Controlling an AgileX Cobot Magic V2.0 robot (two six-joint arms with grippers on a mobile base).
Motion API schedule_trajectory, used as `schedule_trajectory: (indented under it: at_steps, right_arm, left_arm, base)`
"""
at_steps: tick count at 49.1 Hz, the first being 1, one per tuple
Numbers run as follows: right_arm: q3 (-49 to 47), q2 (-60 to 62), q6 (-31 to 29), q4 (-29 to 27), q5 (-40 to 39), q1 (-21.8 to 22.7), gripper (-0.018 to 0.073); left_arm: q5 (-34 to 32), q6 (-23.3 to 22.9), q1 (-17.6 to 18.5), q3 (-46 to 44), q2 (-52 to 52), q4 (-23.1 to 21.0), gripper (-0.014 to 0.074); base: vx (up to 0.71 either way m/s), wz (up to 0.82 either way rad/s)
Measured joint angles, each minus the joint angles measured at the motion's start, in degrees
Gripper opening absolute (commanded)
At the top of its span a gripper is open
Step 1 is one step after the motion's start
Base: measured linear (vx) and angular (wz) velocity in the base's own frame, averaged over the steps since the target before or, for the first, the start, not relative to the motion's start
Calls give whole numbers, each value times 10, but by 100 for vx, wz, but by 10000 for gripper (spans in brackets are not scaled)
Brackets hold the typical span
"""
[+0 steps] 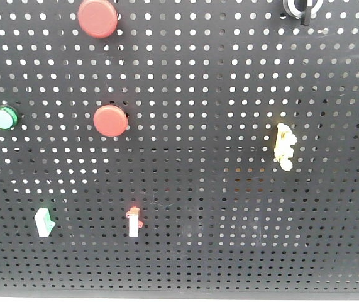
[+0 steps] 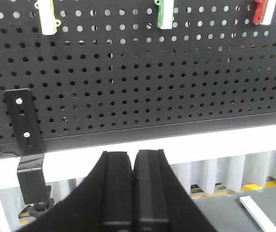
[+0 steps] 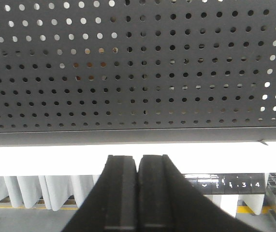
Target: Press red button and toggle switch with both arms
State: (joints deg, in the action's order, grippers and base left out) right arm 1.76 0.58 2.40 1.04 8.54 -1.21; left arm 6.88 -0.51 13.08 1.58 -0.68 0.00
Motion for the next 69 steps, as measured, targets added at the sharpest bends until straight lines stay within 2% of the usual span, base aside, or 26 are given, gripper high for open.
schedule_trajectory:
  at_steps: [14,17,24,27,32,36,37,46,51,61,66,69]
  right_arm:
    - [0,0,0,0,-13,0,-3]
    - [0,0,0,0,-50,0,-3]
    - [0,0,0,0,-142,0,-3]
    - [-11,0,0,0,-146,0,-3]
    - [-80,-4,0,0,-106,0,-3]
    - [-158,-31,-1,0,-75,0,-3]
    - [-295,-120,-12,7,-24,0,-3]
    - [-450,-236,-17,-1,8,0,-3]
    - [-494,-276,-17,-16,14,0,-3]
    - [-516,-303,-15,-36,15,0,-3]
    - [-516,-304,-15,-55,27,0,-3]
    - [-516,-304,-15,-61,34,0,-3]
  left_arm:
    - [-13,0,0,0,0,0,2]
    - [-40,0,0,0,0,0,2]
    - [-161,-4,0,0,0,0,2]
    - [-188,-15,0,-2,0,-5,2]
    - [-153,-26,0,-47,8,-9,2]
    - [-125,-13,0,-119,47,-7,2]
    - [-101,29,0,-248,152,-5,2]
    - [-86,47,0,-442,315,-5,2]
    - [-69,45,0,-512,382,-5,2]
    - [-18,44,6,-579,440,-20,2]
    - [7,45,36,-608,460,-31,2]
    - [18,49,66,-635,476,-34,2]
  base:
    - [0,0]
    - [0,0]
    - [0,0]
    - [0,0]
    - [0,0]
    - [0,0]
    - [0,0]
    - [0,0]
    - [0,0]
    - [0,0]
    - [0,0]
    - [0,0]
